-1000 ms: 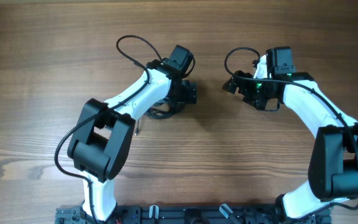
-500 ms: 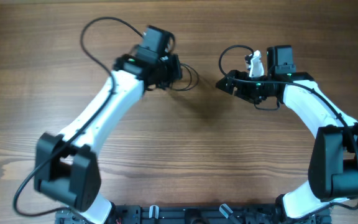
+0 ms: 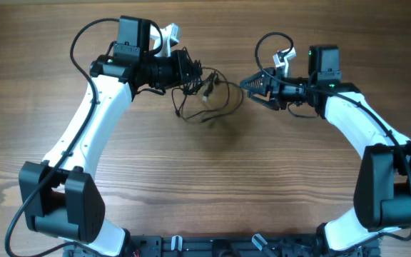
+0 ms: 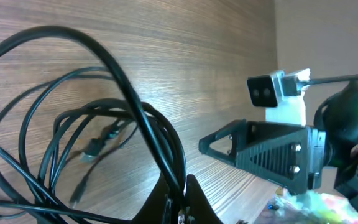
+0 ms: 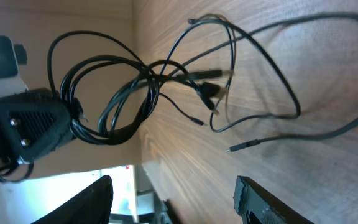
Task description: Untangle cables
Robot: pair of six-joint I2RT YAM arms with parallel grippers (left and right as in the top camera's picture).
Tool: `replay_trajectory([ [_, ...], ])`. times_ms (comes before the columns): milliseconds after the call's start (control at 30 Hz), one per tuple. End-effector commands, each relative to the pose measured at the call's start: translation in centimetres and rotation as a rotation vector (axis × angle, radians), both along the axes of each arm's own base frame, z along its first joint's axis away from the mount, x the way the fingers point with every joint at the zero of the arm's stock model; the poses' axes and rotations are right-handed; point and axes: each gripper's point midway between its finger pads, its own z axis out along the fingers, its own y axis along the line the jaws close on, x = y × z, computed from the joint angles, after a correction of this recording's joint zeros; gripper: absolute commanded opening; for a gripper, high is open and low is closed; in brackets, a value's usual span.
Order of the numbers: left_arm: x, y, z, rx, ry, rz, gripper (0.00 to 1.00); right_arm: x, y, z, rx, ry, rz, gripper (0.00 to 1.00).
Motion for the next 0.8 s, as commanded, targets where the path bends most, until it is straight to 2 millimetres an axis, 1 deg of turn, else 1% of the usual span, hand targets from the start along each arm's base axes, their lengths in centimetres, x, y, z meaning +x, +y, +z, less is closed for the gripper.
replay_trajectory([
  [0, 1.3, 1.8, 0.4, -0.048, 0.196, 0.306, 0.04, -0.4, 0.6, 1.5, 0.018, -0.046, 0.032, 0.52],
  [33, 1.4, 2.3, -0.4, -0.06, 0.316, 0.466, 0.04, -0.6, 0.6, 1.3, 0.003, -0.082, 0.054, 0.5],
  [67, 1.2, 2.6, -1.1, -0.057, 0.388, 0.564, 0.04, -0.8, 0.6, 1.1, -0.009, -0.109, 0.073, 0.5],
  [100, 0.6, 2.9, -2.0, -0.04, 0.471, 0.689, 0.04, -1.2, 0.5, 0.4, -0.04, -0.113, 0.083, 0.5],
  [133, -0.3, 3.4, -3.2, -0.007, 0.553, 0.829, 0.04, -1.3, 0.2, -0.5, -0.088, -0.086, 0.066, 0.5],
  [200, -2.4, 4.4, -5.2, 0.089, 0.642, 1.071, 0.04, -1.6, -1.1, -3.3, -0.233, -0.012, 0.01, 0.5],
  [233, -3.2, 4.2, -5.9, 0.109, 0.673, 1.132, 0.04, -1.9, -1.6, -4.4, -0.284, 0.012, -0.005, 0.5],
  [267, -3.6, 3.1, -6.7, 0.129, 0.68, 1.146, 0.04, -2.3, -1.8, -5.2, -0.316, 0.029, -0.011, 0.49],
  [300, -3.3, 2.3, -7.3, 0.139, 0.659, 1.135, 0.05, -2.5, -1.8, -5.7, -0.328, 0.036, -0.01, 0.46],
  [333, -3.0, 1.7, -7.7, 0.148, 0.635, 1.132, 0.16, -2.7, -1.7, -5.8, -0.337, 0.03, -0.002, 0.45],
  [367, -2.4, 1.4, -8.0, 0.152, 0.596, 1.138, 0.4, -2.8, -1.5, -5.9, -0.343, 0.008, 0.018, 0.46],
  [400, -1.5, 1.7, -8.0, 0.172, 0.523, 1.145, 0.86, -3.0, -1.2, -5.9, -0.35, -0.02, 0.046, 0.52],
  [433, -0.6, 2.4, -7.9, 0.201, 0.445, 1.147, 1.0, -3.2, -0.7, -5.9, -0.359, -0.043, 0.071, 0.6],
  [500, 0.4, 3.6, -7.5, 0.246, 0.368, 1.116, 1.0, -3.6, 0.0, -6.4, -0.401, -0.06, 0.098, 0.7],
  [533, 0.7, 4.0, -7.5, 0.273, 0.338, 1.077, 1.0, -3.7, 0.1, -6.6, -0.415, -0.061, 0.101, 0.71],
  [567, 1.5, 3.0, -7.2, 0.343, 0.241, 0.79, 0.94, -4.2, 1.0, -7.0, -0.454, -0.069, 0.122, 0.7],
  [600, 1.7, 2.4, -7.1, 0.359, 0.196, 0.653, 0.91, -4.5, 1.3, -7.2, -0.463, -0.066, 0.129, 0.68],
  [667, 1.6, 1.9, -7.3, 0.373, 0.164, 0.497, 0.84, -4.9, 1.8, -7.5, -0.492, -0.05, 0.13, 0.65],
  [700, 1.4, 1.4, -7.9, 0.373, 0.142, 0.352, 0.78, -5.1, 1.5, -8.4, -0.559, -0.002, 0.085, 0.6],
  [733, 1.2, 0.8, -8.4, 0.365, 0.126, 0.245, 0.75, -5.2, 1.5, -8.9, -0.601, 0.027, 0.054, 0.55],
  [767, 0.7, -0.4, -9.2, 0.341, 0.096, 0.096, 0.74, -5.3, 1.2, -9.3, -0.638, 0.062, 0.01, 0.47],
])
